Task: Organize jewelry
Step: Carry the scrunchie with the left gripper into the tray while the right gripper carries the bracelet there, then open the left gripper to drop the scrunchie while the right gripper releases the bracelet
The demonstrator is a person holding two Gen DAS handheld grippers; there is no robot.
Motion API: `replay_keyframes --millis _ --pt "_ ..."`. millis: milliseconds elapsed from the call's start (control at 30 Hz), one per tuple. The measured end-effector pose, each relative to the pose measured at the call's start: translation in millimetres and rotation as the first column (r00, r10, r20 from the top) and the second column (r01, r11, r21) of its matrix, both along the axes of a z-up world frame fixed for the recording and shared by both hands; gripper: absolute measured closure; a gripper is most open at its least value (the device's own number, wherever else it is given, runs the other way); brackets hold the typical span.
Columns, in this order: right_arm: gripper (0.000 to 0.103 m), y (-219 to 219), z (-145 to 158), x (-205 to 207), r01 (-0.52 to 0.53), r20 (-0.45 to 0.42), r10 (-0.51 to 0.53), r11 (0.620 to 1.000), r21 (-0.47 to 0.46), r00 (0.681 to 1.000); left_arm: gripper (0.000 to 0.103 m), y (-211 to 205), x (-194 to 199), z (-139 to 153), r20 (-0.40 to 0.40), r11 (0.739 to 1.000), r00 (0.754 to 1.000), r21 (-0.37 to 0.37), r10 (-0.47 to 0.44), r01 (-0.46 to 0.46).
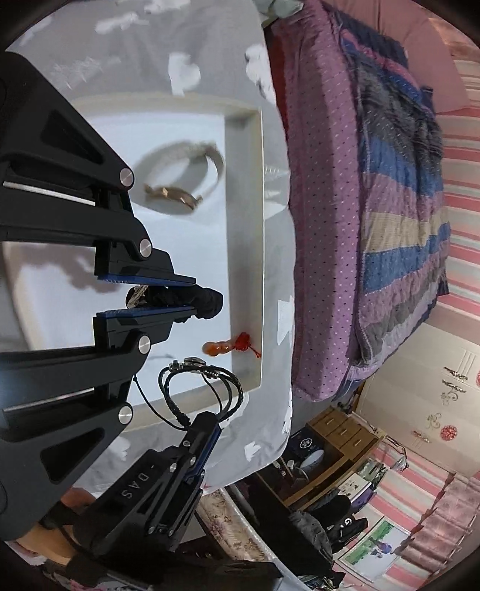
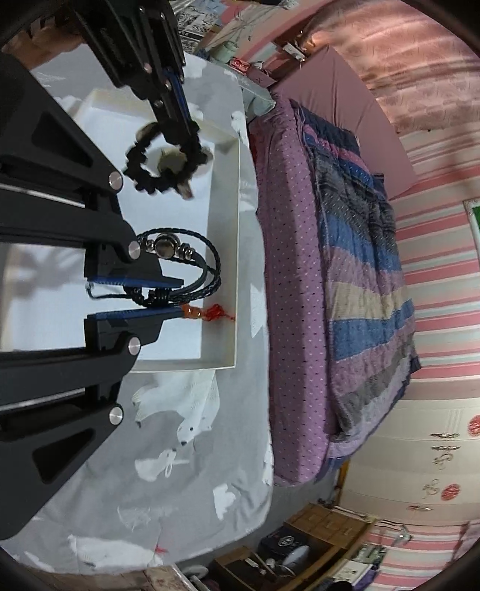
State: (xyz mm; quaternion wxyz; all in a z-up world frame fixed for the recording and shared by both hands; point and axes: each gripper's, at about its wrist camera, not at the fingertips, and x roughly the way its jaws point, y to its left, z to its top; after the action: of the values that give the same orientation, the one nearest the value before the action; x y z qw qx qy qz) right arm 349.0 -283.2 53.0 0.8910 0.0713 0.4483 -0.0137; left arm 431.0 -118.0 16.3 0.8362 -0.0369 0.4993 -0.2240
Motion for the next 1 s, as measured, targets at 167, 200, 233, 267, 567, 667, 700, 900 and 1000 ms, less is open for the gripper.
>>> replay_keyframes --millis 167,200,233,267,567,667,700,900,1000 --pt "0.093 -12 -27 20 0.016 -0.024 -0.017 1.0 -0.007 1.0 0.095 -18 22 -32 -0.006 0.996 1.0 0.086 0.016 -0.016" --pt "0.093 -15 -33 25 0.024 -0.032 -0.024 1.0 -0.001 0.999 0.095 -20 25 -35 0.003 0.994 1.0 0.111 0.024 -0.024" --pt "0.093 -17 -37 28 0.027 -0.039 -0.027 1.0 0.001 0.999 0.095 -21 27 -37 0.008 0.992 1.0 0.123 0.026 -0.027" --pt "0.093 -18 -44 32 0.031 -0.05 -0.032 0.999 -0.005 0.998 0.095 -22 31 -41 0.011 0.989 1.0 0.142 0.029 -0.031" --pt "0.093 -18 -75 53 0.057 -0.096 -0.064 0.996 -0.071 0.993 0.095 -25 47 -60 0.029 0.965 0.998 0.255 0.062 -0.068" --pt "0.093 -15 -82 59 0.057 -0.107 -0.067 0.994 -0.092 0.992 0.095 -24 49 -64 0.023 0.963 0.998 0.259 0.064 -0.068" --pt "0.093 -14 -84 61 0.058 -0.112 -0.068 0.994 -0.092 0.991 0.095 -24 49 -65 0.021 0.963 0.998 0.261 0.063 -0.066" --pt "0.092 -13 -89 64 0.057 -0.124 -0.069 0.994 -0.093 0.99 0.093 -21 47 -63 0.022 0.966 0.997 0.248 0.068 -0.071" --pt "0.092 -12 -90 64 0.043 -0.134 -0.057 0.994 -0.105 0.989 0.092 -20 45 -57 0.023 0.968 0.997 0.24 0.071 -0.075"
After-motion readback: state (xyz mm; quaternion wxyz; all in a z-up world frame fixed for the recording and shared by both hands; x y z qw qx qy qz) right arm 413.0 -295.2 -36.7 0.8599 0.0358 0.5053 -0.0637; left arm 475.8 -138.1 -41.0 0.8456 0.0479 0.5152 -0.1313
